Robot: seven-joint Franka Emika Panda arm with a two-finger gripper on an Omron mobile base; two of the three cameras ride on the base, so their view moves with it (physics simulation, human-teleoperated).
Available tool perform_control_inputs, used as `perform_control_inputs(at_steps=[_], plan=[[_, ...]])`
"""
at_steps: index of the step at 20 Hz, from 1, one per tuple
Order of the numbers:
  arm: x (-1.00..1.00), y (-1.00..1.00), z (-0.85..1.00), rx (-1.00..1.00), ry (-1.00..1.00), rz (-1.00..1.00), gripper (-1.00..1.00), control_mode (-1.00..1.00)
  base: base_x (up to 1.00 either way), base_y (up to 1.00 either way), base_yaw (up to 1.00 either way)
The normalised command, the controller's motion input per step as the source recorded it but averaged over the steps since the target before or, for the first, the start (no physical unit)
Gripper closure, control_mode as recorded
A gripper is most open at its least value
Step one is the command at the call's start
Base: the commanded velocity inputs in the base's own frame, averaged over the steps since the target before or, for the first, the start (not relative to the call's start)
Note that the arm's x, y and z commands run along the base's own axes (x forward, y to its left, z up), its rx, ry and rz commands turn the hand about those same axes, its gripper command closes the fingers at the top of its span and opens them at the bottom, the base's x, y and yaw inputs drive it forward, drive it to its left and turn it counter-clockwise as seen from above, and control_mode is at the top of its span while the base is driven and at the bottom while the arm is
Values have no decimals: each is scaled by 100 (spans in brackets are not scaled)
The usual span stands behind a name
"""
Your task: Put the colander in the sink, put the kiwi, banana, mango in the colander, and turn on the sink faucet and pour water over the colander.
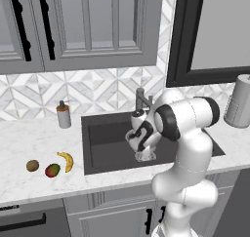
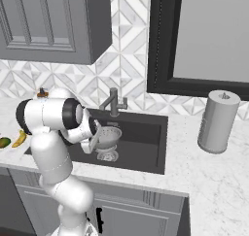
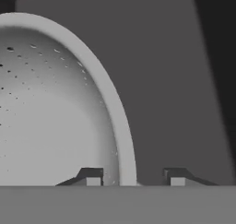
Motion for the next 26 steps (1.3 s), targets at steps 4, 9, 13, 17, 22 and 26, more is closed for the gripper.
perform_control_inputs(at_steps=[4,9,13,17,22,26], plan=[[-8,12,-8,0,13,-18,100,-100,0,0,0],[-45,6,-2,0,5,-17,100,-100,0,0,0],[-28,17,-18,0,0,-17,100,-100,0,0,0],[6,34,-35,-2,0,-17,100,-100,0,0,0],[27,45,-48,-5,-3,-19,100,-100,0,0,0],[11,33,-49,-6,-2,-14,100,-100,0,0,0]])
